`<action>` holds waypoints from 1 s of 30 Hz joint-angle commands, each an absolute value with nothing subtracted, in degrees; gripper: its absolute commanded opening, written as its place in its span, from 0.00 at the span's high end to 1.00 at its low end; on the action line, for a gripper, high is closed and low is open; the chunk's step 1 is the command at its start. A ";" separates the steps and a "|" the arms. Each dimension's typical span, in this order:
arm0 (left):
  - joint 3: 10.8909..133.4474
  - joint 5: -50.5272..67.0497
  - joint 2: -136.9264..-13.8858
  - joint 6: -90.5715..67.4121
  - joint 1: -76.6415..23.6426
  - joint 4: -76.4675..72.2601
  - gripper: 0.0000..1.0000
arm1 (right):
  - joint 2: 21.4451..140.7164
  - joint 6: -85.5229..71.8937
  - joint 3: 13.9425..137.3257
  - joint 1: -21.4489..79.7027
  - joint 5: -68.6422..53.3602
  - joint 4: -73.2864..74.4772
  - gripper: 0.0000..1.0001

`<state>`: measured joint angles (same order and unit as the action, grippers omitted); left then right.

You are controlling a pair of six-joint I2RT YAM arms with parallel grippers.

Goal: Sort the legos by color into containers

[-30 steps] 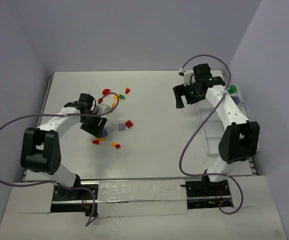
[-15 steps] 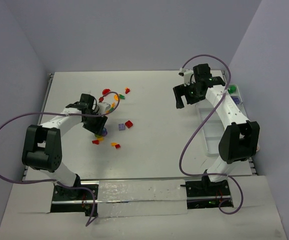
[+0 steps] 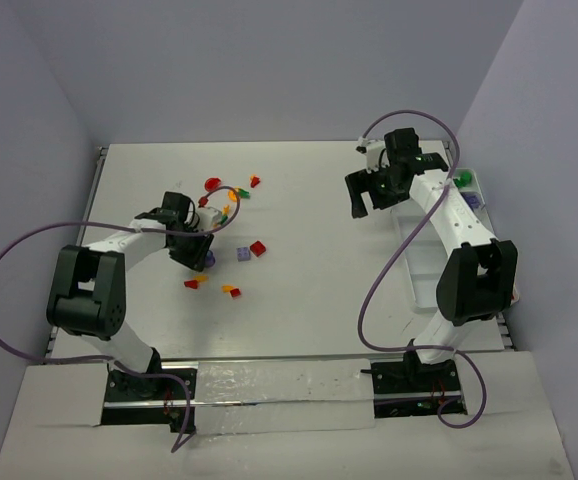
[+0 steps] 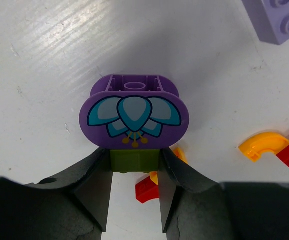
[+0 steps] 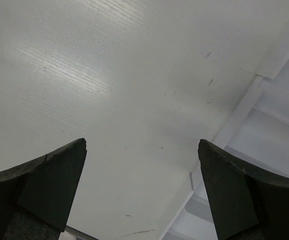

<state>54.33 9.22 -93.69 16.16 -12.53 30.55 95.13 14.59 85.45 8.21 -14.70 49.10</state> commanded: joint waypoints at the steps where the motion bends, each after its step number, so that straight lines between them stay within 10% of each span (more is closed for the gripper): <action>1: 54.84 10.11 -93.88 15.24 -12.30 26.55 0.69 | 95.19 13.71 86.66 9.31 -15.76 47.90 0.01; 8: 60.46 18.76 -87.76 20.95 -12.43 29.39 0.99 | 92.15 6.29 83.50 9.32 -30.72 41.34 0.01; 30: 73.09 15.25 -81.39 20.25 -40.58 34.63 1.00 | 94.28 -18.69 74.83 20.50 -62.28 20.37 0.01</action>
<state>69.40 16.34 -81.50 21.32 -39.78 34.08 93.67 -18.13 75.40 18.61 -58.86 22.44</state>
